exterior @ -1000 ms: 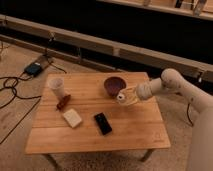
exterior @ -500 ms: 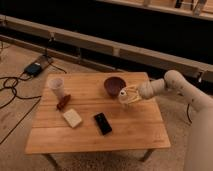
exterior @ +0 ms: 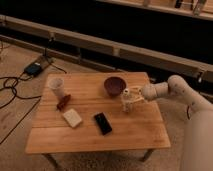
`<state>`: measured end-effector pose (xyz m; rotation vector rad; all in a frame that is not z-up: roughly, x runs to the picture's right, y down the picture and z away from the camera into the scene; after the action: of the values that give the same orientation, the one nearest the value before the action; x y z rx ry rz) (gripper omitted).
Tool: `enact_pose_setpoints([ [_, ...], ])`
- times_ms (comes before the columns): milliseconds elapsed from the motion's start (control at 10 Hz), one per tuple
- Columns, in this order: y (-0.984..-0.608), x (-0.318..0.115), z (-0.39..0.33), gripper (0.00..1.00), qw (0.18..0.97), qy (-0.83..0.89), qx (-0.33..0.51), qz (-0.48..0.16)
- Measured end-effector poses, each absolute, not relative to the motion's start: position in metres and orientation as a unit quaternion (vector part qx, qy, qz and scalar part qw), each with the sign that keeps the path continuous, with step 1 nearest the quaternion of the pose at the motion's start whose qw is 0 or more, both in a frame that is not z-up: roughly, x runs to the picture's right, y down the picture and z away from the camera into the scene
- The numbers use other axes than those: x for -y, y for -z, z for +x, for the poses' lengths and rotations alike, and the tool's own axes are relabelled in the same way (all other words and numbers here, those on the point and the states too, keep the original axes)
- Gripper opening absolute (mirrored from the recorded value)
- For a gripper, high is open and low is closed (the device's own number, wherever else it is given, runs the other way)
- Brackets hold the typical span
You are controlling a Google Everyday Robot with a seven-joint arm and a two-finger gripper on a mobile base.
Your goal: Stand the bottle upright
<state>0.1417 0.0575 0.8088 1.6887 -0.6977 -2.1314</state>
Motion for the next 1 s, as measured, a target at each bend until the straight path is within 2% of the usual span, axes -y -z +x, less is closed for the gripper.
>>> enact_pose_setpoints([
  [400,-0.821,-0.058,0.160,0.00,0.206,0.718,0.246,0.618],
  [800,-0.828,-0.060,0.165,0.02,0.202,0.711,0.248,0.626],
  [1000,-0.828,-0.062,0.164,0.19,0.191,0.709,0.251,0.630],
])
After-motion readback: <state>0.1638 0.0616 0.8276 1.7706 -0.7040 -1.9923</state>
